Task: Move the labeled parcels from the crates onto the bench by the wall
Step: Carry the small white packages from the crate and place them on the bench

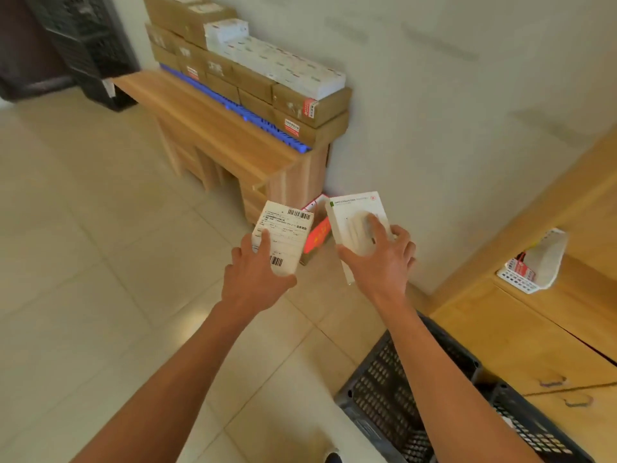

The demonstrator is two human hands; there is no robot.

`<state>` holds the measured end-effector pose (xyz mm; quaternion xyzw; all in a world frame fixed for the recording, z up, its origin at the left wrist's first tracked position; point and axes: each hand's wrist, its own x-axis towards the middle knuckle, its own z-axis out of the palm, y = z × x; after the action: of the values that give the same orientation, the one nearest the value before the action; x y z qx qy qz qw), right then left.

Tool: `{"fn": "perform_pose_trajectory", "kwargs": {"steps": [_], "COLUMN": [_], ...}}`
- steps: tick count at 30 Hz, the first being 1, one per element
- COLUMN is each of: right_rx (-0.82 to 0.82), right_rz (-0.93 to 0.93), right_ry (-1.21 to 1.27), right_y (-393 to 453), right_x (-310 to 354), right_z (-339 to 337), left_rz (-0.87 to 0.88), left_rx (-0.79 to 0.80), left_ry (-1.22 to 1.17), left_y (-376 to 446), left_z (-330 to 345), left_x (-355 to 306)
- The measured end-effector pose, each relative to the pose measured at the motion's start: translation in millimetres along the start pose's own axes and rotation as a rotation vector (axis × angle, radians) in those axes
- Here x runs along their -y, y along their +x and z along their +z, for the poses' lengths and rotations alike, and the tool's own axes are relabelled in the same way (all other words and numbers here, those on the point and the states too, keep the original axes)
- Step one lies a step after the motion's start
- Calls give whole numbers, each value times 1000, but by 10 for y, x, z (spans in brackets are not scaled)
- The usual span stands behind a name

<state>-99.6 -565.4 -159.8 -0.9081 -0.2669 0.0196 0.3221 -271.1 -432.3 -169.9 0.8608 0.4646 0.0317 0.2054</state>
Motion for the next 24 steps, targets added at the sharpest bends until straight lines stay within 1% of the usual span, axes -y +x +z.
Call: {"fn": "perform_pose_trajectory", "kwargs": {"steps": [7, 12, 20, 24], "right_rx": [56, 79, 197, 210], "right_rz": [-95, -147, -183, -200], "right_ry": [-29, -43, -33, -10], "right_y": [733, 1487, 2714, 3219], "right_x": [930, 1457, 2394, 2817], "right_z": [539, 1086, 1811, 2164], "left_rz": [-27, -24, -105, -118], "left_rx": [-52, -108, -145, -154], "left_ry": [-6, 21, 25, -1], "left_y": [839, 1788, 3259, 3944], "left_z": [-652, -979, -1607, -1858], "left_x": [560, 817, 1126, 1320]}}
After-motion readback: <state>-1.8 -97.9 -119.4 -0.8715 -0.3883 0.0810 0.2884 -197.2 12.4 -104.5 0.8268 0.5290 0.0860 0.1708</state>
